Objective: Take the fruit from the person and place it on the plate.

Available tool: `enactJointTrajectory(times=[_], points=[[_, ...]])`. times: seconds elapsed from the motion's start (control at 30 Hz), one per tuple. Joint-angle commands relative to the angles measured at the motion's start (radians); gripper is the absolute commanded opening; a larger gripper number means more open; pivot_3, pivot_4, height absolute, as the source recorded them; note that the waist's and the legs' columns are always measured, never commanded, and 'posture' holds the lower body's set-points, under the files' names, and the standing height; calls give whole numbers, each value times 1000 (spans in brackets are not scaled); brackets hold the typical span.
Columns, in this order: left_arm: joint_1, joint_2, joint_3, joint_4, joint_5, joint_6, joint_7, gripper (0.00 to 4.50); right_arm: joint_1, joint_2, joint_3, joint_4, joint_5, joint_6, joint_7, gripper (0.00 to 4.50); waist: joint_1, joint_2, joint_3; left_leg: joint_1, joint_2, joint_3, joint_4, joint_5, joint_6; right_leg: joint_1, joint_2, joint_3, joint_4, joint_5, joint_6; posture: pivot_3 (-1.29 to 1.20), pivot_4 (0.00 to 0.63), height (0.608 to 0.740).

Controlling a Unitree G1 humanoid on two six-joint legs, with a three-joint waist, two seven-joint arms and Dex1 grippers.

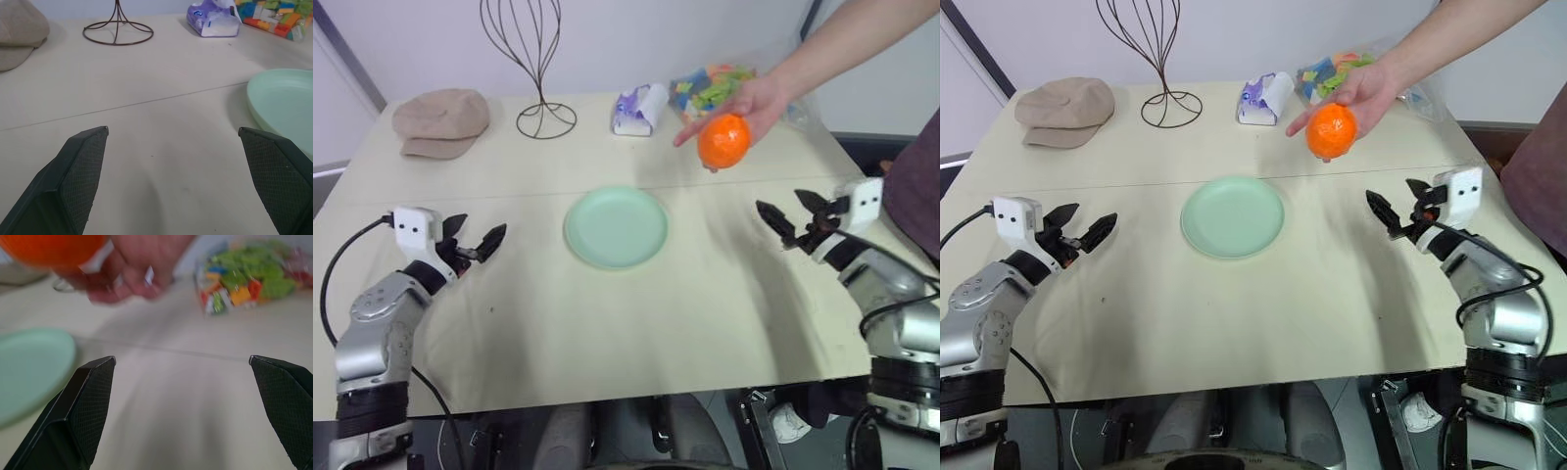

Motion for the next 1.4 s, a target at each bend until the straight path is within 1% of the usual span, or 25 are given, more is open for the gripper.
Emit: enactJointTrajectory(times=[0.03,0.1,0.17,0.23,0.3,0.37,0.47,0.6,0.67,0.73,0.8,0.87,0.97,1.07,1.23,1.4], points=[[-23,35,-9,-42,-57,26,-77,4457,-13,-27,-31,-92,55,57,-5,4500,0,0,0,0,0,0,0,0,0,0,0,0,0,0,0,0,150,740],[-37,78,-11,-97,-141,96,-172,4457,-17,-26,-27,-98,50,62,-18,4500,-1,-2,1,0,0,0,0,0,0,0,0,0,0,0,0,0,150,740],[-116,152,42,-121,-296,224,-238,4457,-17,-22,-23,-97,44,63,-24,4500,0,-4,3,-1,0,0,0,0,0,0,1,0,0,0,0,0,150,740],[-201,223,85,-122,-417,324,-279,4457,-17,-24,-20,-94,39,63,-25,4500,1,-5,3,-2,1,-1,0,0,0,-1,1,-1,-1,0,-1,0,150,740],[-265,278,103,-115,-486,387,-306,4457,-22,-27,-19,-86,34,61,-27,4500,-2,-5,3,-2,0,0,0,0,0,-1,2,-2,-1,0,0,0,150,740],[-305,309,111,-102,-519,416,-320,4457,-26,-30,-20,-78,28,57,-29,4500,-5,-3,3,-1,0,1,0,0,0,-1,2,-1,-1,-1,1,0,150,740],[-356,318,109,-77,-549,433,-330,4457,-19,-61,-47,-87,58,94,-6,4500,-6,-2,4,-1,0,3,0,-1,2,-1,2,0,-1,-1,2,0,150,740],[-405,305,82,-53,-556,438,-340,4457,-32,-152,-153,-130,247,271,47,4500,1,-3,5,-1,0,2,0,-1,2,-1,2,0,-1,-1,2,0,150,740],[-411,291,66,-47,-548,434,-345,4457,-42,-188,-182,-140,316,335,56,4500,1,-3,5,-1,0,2,0,-1,2,-1,2,0,-1,-1,2,0,150,740],[-404,273,36,-49,-525,421,-352,4457,-71,-197,-194,-149,379,382,47,4500,-1,-3,5,-1,0,2,0,-1,2,0,2,0,-2,-1,2,0,150,740],[-403,249,11,-50,-505,404,-350,4457,-113,-170,-180,-151,410,393,15,4500,-5,-3,5,-1,0,2,0,-1,2,0,2,0,-2,-1,2,0,150,740],[-408,230,-4,-50,-497,397,-346,4457,-146,-132,-143,-152,409,384,-8,4500,-6,-3,5,-1,0,2,0,-1,2,0,3,1,-2,-1,2,0,150,740],[-410,207,-21,-51,-487,389,-345,4457,-193,-60,-40,-135,364,348,-10,4500,-8,-3,5,-1,1,2,0,-1,2,-1,4,1,-2,-1,2,0,150,740],[-406,199,-22,-56,-483,388,-342,4457,-245,-11,12,-97,329,314,-16,4500,-5,-3,6,-1,1,2,0,-1,2,-1,4,1,-1,1,5,0,150,740],[-381,194,-1,-84,-489,392,-321,4457,-303,19,66,9,255,239,13,4500,-1,-3,6,-3,0,2,0,-1,2,-2,2,1,-2,1,5,0,150,740],[-347,194,22,-113,-501,396,-292,4457,-357,20,86,119,195,175,47,4500,-2,-3,6,-3,0,2,0,-1,2,-2,1,0,-2,1,5,0,150,740]])
